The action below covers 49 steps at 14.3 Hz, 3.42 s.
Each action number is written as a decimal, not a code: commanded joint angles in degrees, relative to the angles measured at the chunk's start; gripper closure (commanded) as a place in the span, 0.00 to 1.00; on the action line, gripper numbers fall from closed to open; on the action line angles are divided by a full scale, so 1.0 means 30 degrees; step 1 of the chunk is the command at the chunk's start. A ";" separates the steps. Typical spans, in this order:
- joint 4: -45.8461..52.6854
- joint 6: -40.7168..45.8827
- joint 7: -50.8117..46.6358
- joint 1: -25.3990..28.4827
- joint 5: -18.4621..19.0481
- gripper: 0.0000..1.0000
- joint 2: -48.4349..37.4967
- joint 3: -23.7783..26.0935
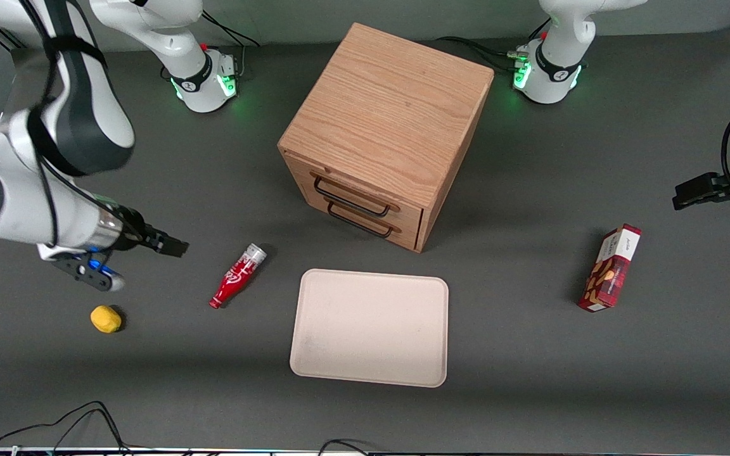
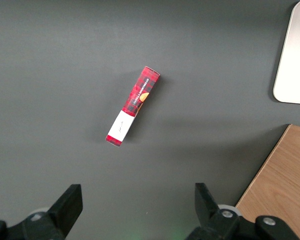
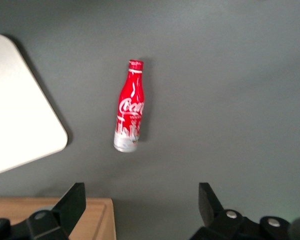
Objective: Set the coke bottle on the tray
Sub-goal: 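Move the right gripper toward the red Coca-Cola bottle lying on the table, then close the right gripper around the bottle's body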
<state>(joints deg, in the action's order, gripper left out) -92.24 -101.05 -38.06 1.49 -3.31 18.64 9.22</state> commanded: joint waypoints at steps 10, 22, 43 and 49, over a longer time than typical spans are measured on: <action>-0.4262 -0.8384 -0.6790 0.2141 0.3384 0.00 0.3010 0.0004; -0.4232 -1.1140 -0.8816 0.2464 0.5322 0.00 0.5590 -0.0025; -0.4291 -1.1463 -0.9638 0.2434 0.6582 1.00 0.5973 -0.0025; -0.4291 -1.0968 -0.9464 0.2230 0.6582 1.00 0.5215 0.0004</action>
<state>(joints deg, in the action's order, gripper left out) -105.04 -134.91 -64.93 8.31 14.63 36.54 9.31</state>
